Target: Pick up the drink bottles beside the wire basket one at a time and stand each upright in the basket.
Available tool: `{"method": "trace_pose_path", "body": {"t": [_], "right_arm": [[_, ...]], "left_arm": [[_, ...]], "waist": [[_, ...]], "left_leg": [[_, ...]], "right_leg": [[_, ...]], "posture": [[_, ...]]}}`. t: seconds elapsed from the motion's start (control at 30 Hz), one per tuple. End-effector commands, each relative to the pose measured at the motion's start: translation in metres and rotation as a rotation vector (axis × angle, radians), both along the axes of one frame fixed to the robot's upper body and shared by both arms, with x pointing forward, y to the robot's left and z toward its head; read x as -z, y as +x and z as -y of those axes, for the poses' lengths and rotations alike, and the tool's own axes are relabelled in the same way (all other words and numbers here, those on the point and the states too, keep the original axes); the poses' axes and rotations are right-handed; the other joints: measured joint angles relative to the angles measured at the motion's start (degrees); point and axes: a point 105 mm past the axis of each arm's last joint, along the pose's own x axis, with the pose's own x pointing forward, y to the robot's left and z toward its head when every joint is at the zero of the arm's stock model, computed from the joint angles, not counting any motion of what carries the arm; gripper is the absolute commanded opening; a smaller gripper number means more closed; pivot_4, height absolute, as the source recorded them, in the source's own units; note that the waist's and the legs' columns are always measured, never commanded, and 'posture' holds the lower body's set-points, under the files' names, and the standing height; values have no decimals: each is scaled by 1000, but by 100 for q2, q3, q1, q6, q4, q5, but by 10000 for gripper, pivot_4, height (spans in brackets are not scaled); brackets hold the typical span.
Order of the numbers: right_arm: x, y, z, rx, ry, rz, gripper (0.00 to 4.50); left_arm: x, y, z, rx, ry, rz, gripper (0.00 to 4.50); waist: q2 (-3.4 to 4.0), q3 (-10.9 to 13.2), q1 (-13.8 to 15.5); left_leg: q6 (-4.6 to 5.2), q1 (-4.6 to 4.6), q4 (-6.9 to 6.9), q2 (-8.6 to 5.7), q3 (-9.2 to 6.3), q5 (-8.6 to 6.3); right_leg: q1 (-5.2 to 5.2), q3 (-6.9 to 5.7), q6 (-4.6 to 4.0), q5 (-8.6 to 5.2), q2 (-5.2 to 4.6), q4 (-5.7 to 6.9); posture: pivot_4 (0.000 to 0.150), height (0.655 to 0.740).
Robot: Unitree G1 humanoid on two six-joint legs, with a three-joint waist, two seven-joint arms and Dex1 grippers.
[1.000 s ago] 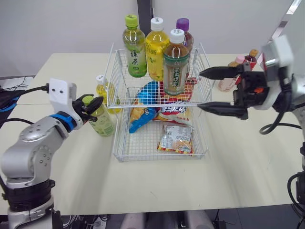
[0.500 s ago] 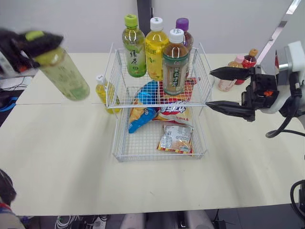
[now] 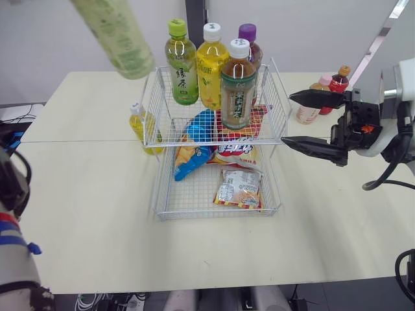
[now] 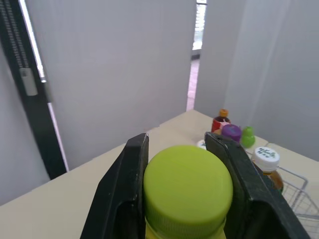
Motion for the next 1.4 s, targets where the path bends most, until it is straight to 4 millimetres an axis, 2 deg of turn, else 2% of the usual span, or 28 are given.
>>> {"method": "trace_pose_path", "body": {"t": [0.03, 0.17, 0.37, 0.53, 0.77, 1.4], "right_arm": [[-12, -7, 3, 11, 16, 65, 45000], [-15, -6, 5, 37, 15, 89, 45000], [-16, -8, 6, 50, 14, 86, 45000], [-16, -9, 8, 61, 9, 85, 45000], [-17, -8, 9, 76, 10, 85, 45000], [-15, -9, 10, 94, 13, 74, 45000]], "left_arm": [[-17, -12, 18, 76, 29, 83, 13918], [-2, -1, 42, 136, 97, 73, 13918], [22, 15, 65, 178, 131, 73, 13918], [42, 25, 74, 188, 148, 39, 13918], [58, 33, 83, 200, 152, 14, 13918], [84, 44, 97, 251, 185, -33, 13917]], "waist": [[1, 0, -3], [2, 1, -2], [3, 2, -1], [3, 2, -8], [3, 2, -1], [3, 2, 0]], "left_leg": [[0, 0, 0, 1, 0, 0], [0, 0, 0, 1, 2, 0], [0, 0, 1, 2, 3, 0], [1, 0, 1, 1, 3, 0], [1, -1, 6, 0, 4, 1], [1, -1, 8, -2, 3, 1]], "right_leg": [[-1, 0, 0, 0, 0, 1], [-2, 3, 0, 0, 0, 2], [-3, 7, -1, 0, -1, 2], [-5, 8, -1, 0, 0, 2], [-4, 9, -1, 1, -2, 4], [-1, 7, -1, 1, -2, 4]], "posture": [[1500, 7400], [1500, 7400], [1500, 7400], [1500, 7400], [1500, 7400], [1500, 7400]]}}
